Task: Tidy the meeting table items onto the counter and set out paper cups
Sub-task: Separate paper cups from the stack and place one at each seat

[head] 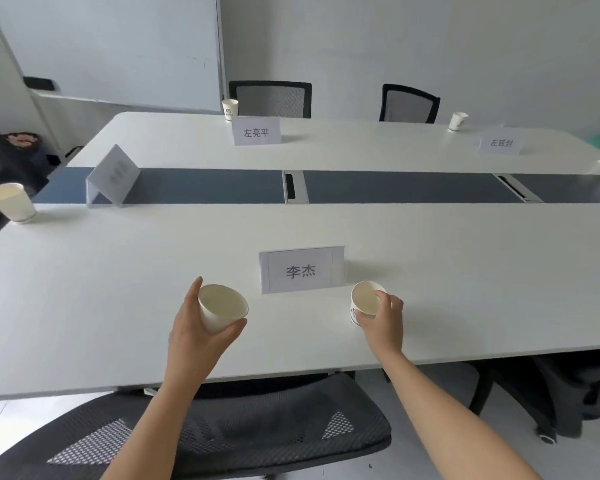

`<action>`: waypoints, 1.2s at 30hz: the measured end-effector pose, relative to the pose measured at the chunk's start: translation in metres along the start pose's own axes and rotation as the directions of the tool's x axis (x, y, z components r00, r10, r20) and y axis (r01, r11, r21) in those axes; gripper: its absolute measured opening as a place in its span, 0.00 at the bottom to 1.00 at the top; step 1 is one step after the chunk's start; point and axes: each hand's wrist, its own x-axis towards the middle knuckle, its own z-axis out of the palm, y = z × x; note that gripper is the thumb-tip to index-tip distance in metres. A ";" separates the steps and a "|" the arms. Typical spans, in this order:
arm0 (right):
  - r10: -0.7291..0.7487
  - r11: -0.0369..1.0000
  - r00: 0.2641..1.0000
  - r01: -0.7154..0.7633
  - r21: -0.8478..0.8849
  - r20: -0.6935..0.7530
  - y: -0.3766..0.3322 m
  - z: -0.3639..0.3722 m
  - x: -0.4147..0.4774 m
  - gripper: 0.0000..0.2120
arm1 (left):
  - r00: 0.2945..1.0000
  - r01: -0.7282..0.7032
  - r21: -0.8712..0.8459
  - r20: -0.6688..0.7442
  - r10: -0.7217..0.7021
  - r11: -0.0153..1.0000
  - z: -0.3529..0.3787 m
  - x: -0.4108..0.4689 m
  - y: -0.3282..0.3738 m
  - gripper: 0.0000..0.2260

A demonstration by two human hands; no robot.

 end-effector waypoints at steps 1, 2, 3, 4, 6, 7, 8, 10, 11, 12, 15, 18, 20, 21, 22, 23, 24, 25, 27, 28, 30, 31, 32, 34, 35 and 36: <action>-0.004 1.000 1.000 0.004 -0.026 0.025 0.001 0.002 0.001 0.25 | 1.000 -0.001 0.001 -0.004 0.001 1.000 0.000 0.000 -0.001 0.40; -0.004 0.999 0.999 0.006 -0.045 0.053 0.000 0.003 0.001 0.26 | 1.000 -0.004 0.005 -0.007 0.004 1.000 0.001 0.000 -0.001 0.40; 0.003 0.998 0.997 0.001 -0.059 0.080 -0.001 0.003 0.001 0.26 | 1.000 -0.010 0.007 -0.006 0.010 1.000 0.001 0.000 -0.002 0.41; 0.017 0.998 0.994 -0.010 -0.068 0.104 -0.002 0.003 0.001 0.27 | 1.000 -0.016 0.009 -0.003 0.016 1.000 0.001 0.000 -0.003 0.41; 0.050 0.994 0.991 -0.038 -0.100 0.121 -0.005 0.003 -0.001 0.30 | 1.000 -0.026 0.012 0.013 0.026 1.000 0.002 0.000 -0.003 0.42; 0.059 0.991 0.992 -0.046 -0.124 0.108 -0.008 0.002 -0.004 0.31 | 0.999 -0.032 0.011 0.022 0.032 0.999 0.003 0.000 -0.003 0.42; 0.053 0.990 0.995 -0.042 -0.134 0.082 -0.014 0.000 -0.009 0.30 | 0.999 -0.043 0.009 0.032 0.043 0.999 0.004 -0.001 -0.002 0.43; -0.019 0.997 0.999 0.021 -0.075 0.036 -0.034 -0.007 -0.022 0.26 | 0.995 -0.082 0.011 0.055 0.081 0.997 0.004 -0.003 0.000 0.44; -0.080 0.997 0.996 0.080 -0.010 0.042 -0.047 -0.013 -0.031 0.22 | 0.992 -0.108 0.017 0.069 0.107 0.994 0.005 -0.005 0.001 0.44; -0.140 0.989 0.987 0.135 0.067 0.079 -0.061 -0.019 -0.041 0.19 | 0.987 -0.138 0.024 0.085 0.135 0.990 0.006 -0.007 0.003 0.44; -0.254 0.951 0.928 0.187 0.248 0.273 -0.098 -0.033 -0.084 0.11 | 0.963 -0.233 0.038 0.145 0.225 0.972 0.008 -0.014 0.007 0.46; -0.236 0.942 0.926 0.143 0.304 0.296 -0.113 -0.027 -0.116 0.10 | 0.924 -0.338 0.018 0.195 0.328 0.941 0.007 -0.022 0.014 0.49; -0.147 0.940 0.944 0.041 0.338 0.294 -0.116 -0.021 -0.127 0.11 | 0.889 -0.409 -0.016 0.217 0.402 0.912 0.007 -0.025 0.015 0.49; -0.106 0.935 0.951 -0.004 0.355 0.292 -0.116 -0.020 -0.131 0.11 | 0.867 -0.448 -0.031 0.228 0.443 0.893 0.008 -0.027 0.015 0.47; -0.077 0.931 0.955 -0.033 0.363 0.285 -0.115 -0.020 -0.136 0.11 | 0.840 -0.493 -0.044 0.238 0.488 0.869 0.008 -0.029 0.014 0.45; -0.059 0.928 0.960 -0.048 0.368 0.274 -0.114 -0.022 -0.140 0.10 | 0.811 -0.534 -0.058 0.247 0.531 0.843 0.009 -0.031 0.013 0.43; -0.048 0.925 0.965 -0.054 0.377 0.256 -0.113 -0.023 -0.145 0.09 | 0.784 -0.566 -0.072 0.261 0.563 0.821 0.009 -0.033 0.013 0.41; -0.039 0.919 0.971 -0.058 0.390 0.236 -0.111 -0.025 -0.149 0.08 | 0.759 -0.592 -0.082 0.279 0.588 0.802 0.010 -0.035 0.014 0.41; -0.019 0.904 0.983 -0.061 0.424 0.182 -0.105 -0.032 -0.158 0.09 | 0.710 -0.627 -0.109 0.329 0.623 0.772 0.012 -0.038 0.016 0.43; -0.002 0.895 0.989 -0.063 0.442 0.147 -0.101 -0.036 -0.161 0.11 | 0.686 -0.638 -0.121 0.359 0.632 0.761 0.013 -0.040 0.017 0.43; 0.042 0.871 0.995 -0.079 0.486 0.086 -0.095 -0.050 -0.165 0.14 | 0.640 -0.666 -0.118 0.419 0.645 0.737 0.015 -0.041 0.021 0.42; 0.059 0.854 0.996 -0.083 0.514 0.063 -0.092 -0.059 -0.167 0.15 | 0.620 -0.685 -0.106 0.434 0.653 0.721 0.016 -0.041 0.022 0.40; 0.067 0.836 0.997 -0.080 0.543 0.044 -0.088 -0.069 -0.168 0.16 | 0.603 -0.711 -0.090 0.434 0.670 0.698 0.017 -0.043 0.024 0.37; 0.069 0.815 0.997 -0.074 0.574 0.031 -0.077 -0.089 -0.174 0.17 | 0.575 -0.746 -0.079 0.426 0.699 0.662 0.022 -0.050 0.028 0.32; 0.072 0.810 0.997 -0.075 0.582 0.029 -0.070 -0.100 -0.179 0.17 | 0.570 -0.737 -0.101 0.439 0.694 0.669 0.028 -0.058 0.032 0.30; 0.079 0.805 0.997 -0.074 0.589 0.018 -0.062 -0.111 -0.185 0.17 | 0.564 -0.719 -0.133 0.462 0.685 0.682 0.035 -0.069 0.037 0.29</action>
